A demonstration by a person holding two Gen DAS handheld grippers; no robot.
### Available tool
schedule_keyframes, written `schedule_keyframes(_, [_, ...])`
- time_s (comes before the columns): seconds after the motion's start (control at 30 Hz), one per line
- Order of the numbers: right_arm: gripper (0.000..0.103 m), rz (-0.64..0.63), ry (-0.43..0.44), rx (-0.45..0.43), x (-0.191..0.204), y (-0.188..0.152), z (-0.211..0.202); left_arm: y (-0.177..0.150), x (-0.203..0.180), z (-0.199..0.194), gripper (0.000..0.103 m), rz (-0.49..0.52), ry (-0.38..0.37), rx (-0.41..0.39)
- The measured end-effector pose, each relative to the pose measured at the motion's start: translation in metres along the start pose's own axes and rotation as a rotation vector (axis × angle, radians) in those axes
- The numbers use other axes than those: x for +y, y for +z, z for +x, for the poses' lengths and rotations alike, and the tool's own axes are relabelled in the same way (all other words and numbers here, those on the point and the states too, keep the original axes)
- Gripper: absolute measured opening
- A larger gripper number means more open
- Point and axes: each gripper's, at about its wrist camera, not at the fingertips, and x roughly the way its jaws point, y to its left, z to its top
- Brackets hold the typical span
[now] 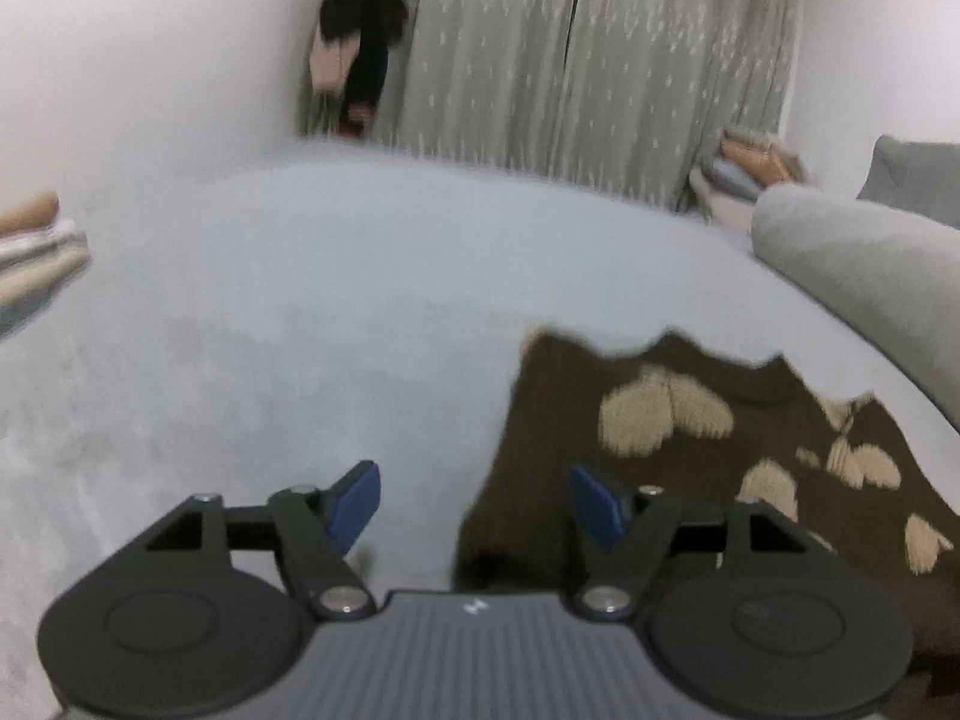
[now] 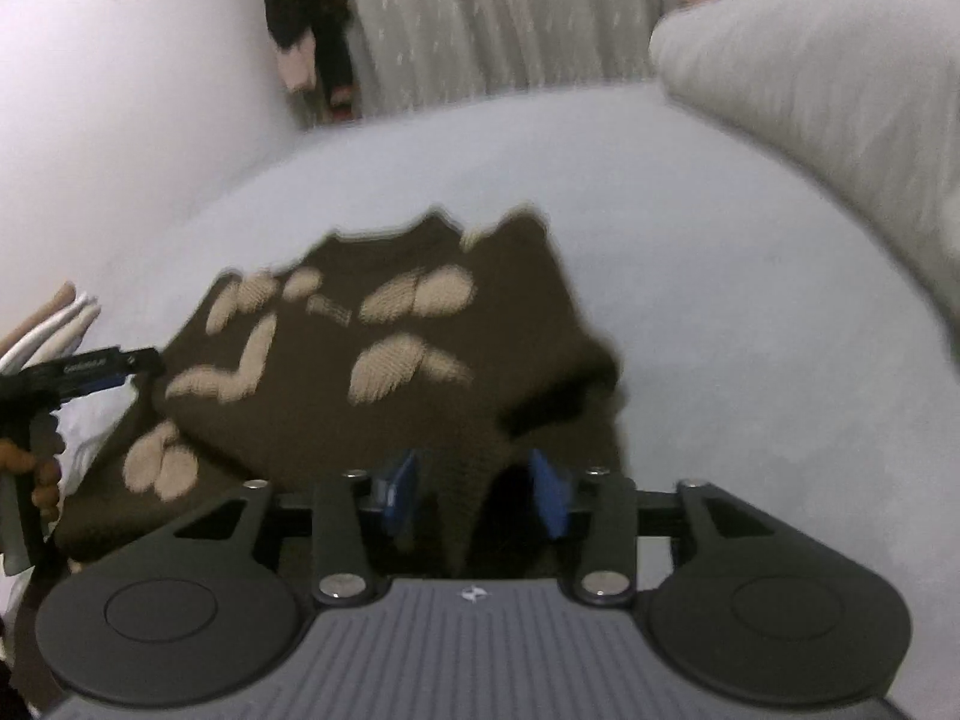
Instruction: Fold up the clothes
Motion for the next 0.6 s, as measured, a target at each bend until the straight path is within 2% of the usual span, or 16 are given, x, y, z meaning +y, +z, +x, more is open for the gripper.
schedule_keyframes(0.13, [0.046,-0.01,0.001,-0.098,0.002,0.004,-0.008,0.003,-0.014,-0.008,0.074,0.022,-0.096,-0.054])
schedule_keyframes(0.27, [0.046,-0.02,0.075,-0.139,0.014,0.003,0.001,-0.003,-0.038,0.0,0.074,0.133,-0.155,-0.018])
schedule_keyframes(0.4, [0.046,-0.092,0.071,-0.103,0.036,-0.005,0.028,-0.017,-0.05,0.013,0.075,0.232,-0.131,0.044])
schedule_keyframes(0.5, [0.046,-0.193,0.008,-0.061,0.044,-0.014,0.045,-0.03,-0.06,0.013,0.078,0.334,-0.104,0.026])
schedule_keyframes(0.6, [0.046,-0.268,-0.02,-0.042,0.042,-0.023,0.049,-0.034,-0.06,0.014,0.079,0.349,-0.104,0.019])
